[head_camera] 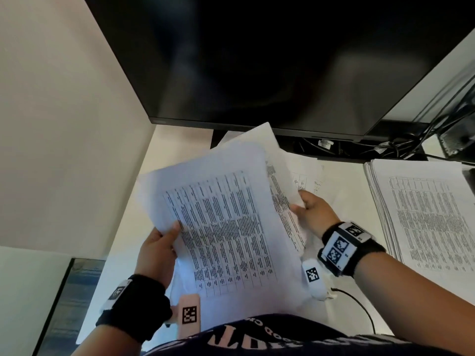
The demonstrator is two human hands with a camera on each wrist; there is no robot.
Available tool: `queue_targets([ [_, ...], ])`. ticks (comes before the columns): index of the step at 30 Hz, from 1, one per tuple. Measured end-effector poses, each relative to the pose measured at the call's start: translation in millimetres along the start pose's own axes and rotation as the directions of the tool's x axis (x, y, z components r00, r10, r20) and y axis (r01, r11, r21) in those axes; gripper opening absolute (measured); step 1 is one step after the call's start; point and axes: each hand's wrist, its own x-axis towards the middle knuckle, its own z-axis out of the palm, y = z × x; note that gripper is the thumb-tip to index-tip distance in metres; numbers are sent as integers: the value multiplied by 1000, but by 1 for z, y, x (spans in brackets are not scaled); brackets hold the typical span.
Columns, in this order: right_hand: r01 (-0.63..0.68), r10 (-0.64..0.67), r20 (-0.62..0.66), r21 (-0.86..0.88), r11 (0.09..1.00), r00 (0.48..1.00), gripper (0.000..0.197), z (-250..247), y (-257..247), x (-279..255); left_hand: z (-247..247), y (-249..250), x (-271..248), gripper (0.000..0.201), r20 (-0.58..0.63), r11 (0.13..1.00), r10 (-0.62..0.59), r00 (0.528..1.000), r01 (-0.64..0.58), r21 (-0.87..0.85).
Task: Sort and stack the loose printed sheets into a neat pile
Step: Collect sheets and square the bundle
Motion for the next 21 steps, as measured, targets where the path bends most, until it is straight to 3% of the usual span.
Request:
queue_targets([
  [2,10,-11,2,159,987,1000,23,-7,6,-7,6,7,7,13,-39,999,46,998,-45,31],
  [5,-53,38,50,354,934,998,22,-6,10,-12,23,19,14,16,7,992,82,997,-83,94],
  [12,-100,106,21,555,826,994,20,4,0,-23,56,27,18,34,103,922,184,978,-208,328],
  [14,-111,126,19,620,777,992,44,2,-4,-30,64,27,18,46,62,920,186,981,-196,339],
  [16,-81,81,27,584,807,996,49,1,-8,-35,73,32,13,49,21,946,203,979,-202,254],
  [18,92,-73,-69,348,933,995,33,-1,-18,-38,80,41,7,43,54,937,261,964,-266,227],
  [21,226,-207,-222,68,972,953,32,-12,-36,-36,89,62,-5,27,165,856,379,910,-413,310],
])
